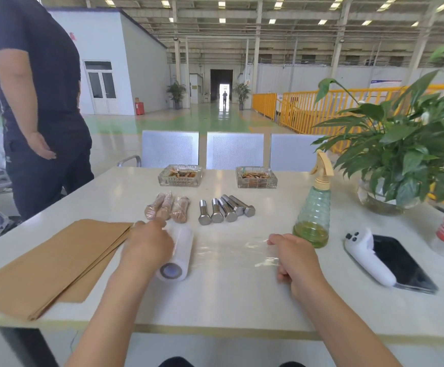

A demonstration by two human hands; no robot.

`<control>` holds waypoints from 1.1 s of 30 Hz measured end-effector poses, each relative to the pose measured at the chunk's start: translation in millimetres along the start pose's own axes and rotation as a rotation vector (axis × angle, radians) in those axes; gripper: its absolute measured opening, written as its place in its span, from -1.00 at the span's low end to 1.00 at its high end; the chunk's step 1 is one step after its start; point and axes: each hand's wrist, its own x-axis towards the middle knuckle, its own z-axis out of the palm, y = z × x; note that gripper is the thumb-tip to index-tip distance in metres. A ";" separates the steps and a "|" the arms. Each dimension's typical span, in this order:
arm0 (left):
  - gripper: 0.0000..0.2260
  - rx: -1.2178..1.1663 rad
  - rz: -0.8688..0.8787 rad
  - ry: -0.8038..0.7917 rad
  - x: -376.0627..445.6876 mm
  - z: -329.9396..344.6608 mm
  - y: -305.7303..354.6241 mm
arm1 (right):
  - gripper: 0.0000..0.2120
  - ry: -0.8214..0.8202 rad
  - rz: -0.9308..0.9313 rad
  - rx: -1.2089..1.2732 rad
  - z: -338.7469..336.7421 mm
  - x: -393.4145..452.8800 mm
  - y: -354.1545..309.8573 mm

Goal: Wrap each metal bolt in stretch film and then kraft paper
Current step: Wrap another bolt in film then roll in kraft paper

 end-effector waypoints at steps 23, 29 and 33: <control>-0.59 0.323 0.192 -0.006 -13.6 1.3 -7.0 | -0.48 0.027 -0.080 -0.285 -23.2 1.6 -2.2; -0.52 0.333 0.216 0.007 -11.9 1.8 -20.6 | -0.86 0.006 -0.064 -0.232 -26.5 2.2 1.3; -0.53 0.281 0.204 -0.024 -2.3 -10.0 -30.6 | -0.74 0.023 -0.093 -0.339 -28.8 4.9 2.2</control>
